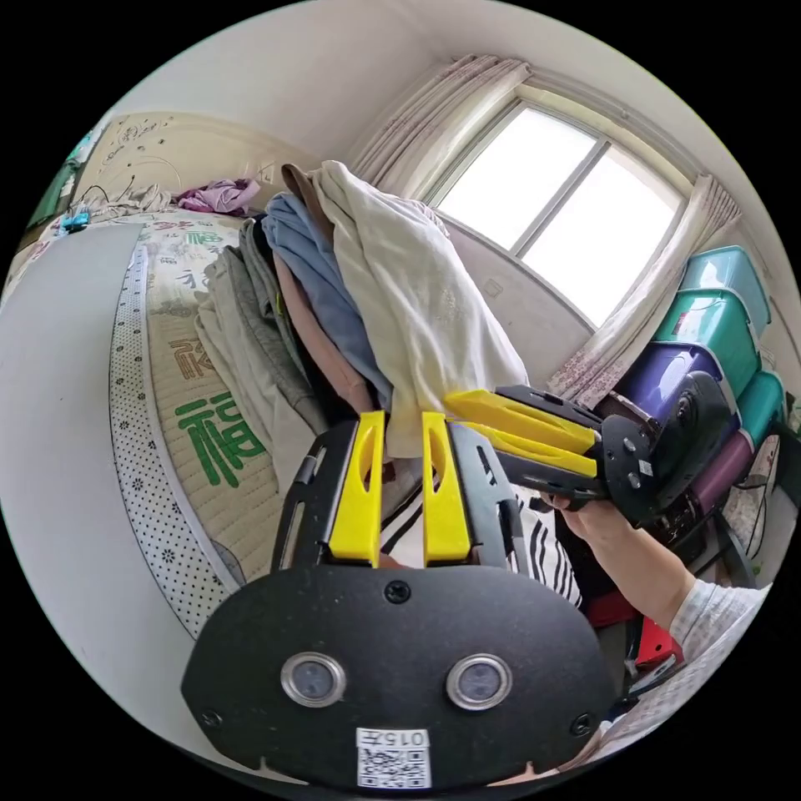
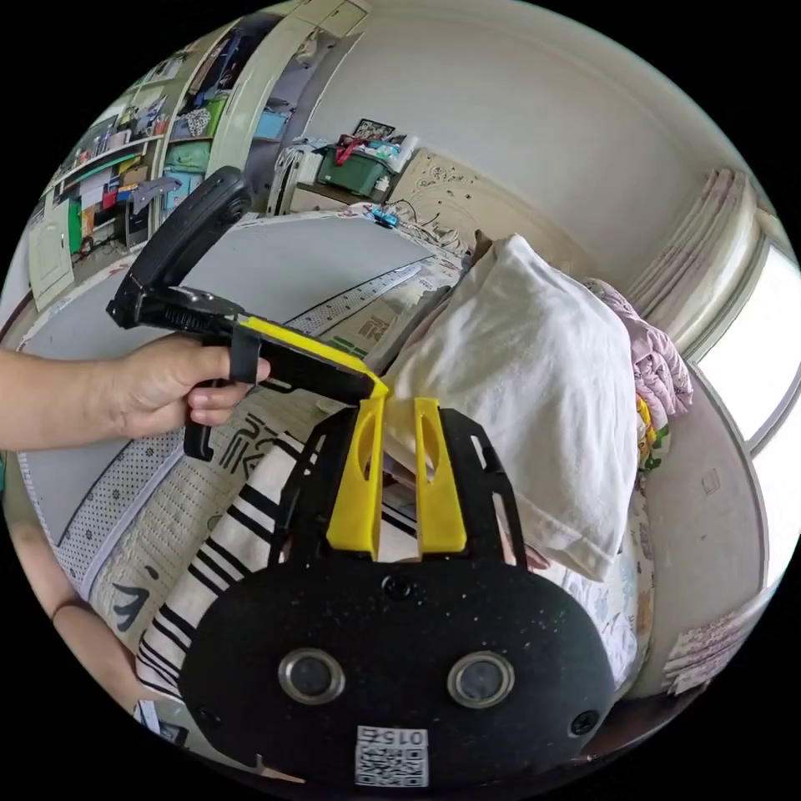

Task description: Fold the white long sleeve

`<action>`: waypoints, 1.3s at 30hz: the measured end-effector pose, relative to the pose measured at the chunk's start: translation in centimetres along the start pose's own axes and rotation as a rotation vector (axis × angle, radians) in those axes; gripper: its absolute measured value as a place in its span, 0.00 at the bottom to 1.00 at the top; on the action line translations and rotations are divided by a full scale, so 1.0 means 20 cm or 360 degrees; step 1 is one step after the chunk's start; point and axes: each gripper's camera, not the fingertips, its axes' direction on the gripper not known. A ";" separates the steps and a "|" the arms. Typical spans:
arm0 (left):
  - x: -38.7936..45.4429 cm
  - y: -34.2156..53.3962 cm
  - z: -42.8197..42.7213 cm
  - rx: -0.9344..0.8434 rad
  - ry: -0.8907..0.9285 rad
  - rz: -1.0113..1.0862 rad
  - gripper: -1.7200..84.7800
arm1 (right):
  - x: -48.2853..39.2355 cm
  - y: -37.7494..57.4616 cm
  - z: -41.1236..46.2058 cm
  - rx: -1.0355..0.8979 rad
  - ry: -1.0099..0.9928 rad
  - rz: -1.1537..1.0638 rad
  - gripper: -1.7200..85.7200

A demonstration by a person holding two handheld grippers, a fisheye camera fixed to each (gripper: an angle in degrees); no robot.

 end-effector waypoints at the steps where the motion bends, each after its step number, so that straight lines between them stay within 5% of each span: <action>1: 0.00 0.00 -0.01 -0.0001 0.0004 -0.0011 0.09 | -0.02 0.01 0.00 -0.0005 0.0009 -0.0031 0.10; 8: 0.00 0.07 -0.23 0.0071 0.0215 -0.0122 0.02 | -0.12 0.06 -0.03 -0.0061 0.0170 -0.0052 0.04; 13: 0.12 0.05 -0.52 0.0214 0.0358 -0.0111 0.01 | 0.00 0.11 -0.31 0.0144 -0.0006 0.0183 0.01; 18: 0.47 -0.10 -1.18 0.0565 0.0532 0.0054 0.01 | 0.22 0.08 -1.03 0.0755 -0.0279 0.0539 0.01; 24: 0.99 -0.05 -2.24 0.0975 0.0724 0.0287 0.01 | 0.05 0.03 -1.92 0.1244 -0.0440 0.0388 0.01; 29: 1.21 0.30 -2.93 0.0977 0.0666 0.0254 0.01 | -0.27 0.09 -2.24 0.1288 -0.0641 0.0320 0.01; 39: 1.09 1.04 -3.88 0.1337 0.0669 -0.0088 0.01 | -0.85 0.16 -2.18 0.1298 -0.1298 0.0530 0.01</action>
